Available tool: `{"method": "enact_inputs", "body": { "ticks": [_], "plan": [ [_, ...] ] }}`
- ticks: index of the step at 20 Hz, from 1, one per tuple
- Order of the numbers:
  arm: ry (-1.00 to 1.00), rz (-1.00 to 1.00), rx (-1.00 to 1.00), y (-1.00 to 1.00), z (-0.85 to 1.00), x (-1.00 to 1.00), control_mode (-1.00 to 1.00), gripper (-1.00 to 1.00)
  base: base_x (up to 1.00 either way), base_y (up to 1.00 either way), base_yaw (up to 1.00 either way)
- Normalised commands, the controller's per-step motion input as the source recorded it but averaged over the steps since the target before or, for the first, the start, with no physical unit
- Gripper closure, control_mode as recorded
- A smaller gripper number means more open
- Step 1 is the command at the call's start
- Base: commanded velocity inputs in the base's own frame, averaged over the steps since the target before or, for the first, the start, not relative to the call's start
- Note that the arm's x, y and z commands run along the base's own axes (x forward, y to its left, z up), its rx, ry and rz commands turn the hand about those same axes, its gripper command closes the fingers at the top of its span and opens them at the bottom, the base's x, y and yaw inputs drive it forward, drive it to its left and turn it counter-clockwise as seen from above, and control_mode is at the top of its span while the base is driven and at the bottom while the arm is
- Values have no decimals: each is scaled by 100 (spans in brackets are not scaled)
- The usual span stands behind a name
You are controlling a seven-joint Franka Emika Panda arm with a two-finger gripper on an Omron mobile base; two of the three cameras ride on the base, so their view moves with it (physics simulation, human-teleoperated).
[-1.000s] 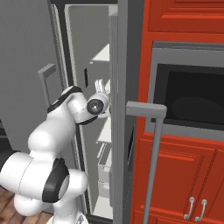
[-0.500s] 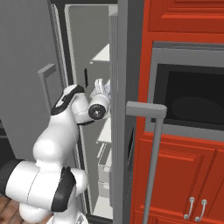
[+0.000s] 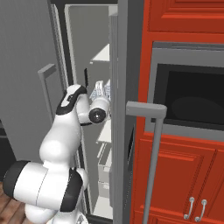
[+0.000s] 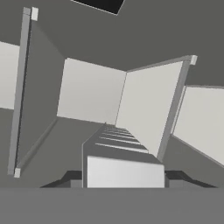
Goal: The ice cube tray has been filled with water. Take the tray and place it in the freezer to make ice. Close the freezer door after placing the tray.
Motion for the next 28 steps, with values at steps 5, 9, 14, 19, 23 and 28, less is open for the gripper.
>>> {"method": "enact_inputs", "body": {
  "ticks": [5,9,14,19,23,28],
  "plan": [
    [0,0,5,0,15,-1,-100,100,0,0,0],
    [0,0,2,0,10,0,-100,100,0,0,0],
    [1,0,0,0,1,0,-100,100,0,0,0],
    [6,0,0,-5,0,0,-100,100,0,0,0],
    [8,0,0,-7,2,0,-100,100,0,0,0],
    [8,-1,0,-13,3,0,-100,100,0,0,0]
  ]
}}
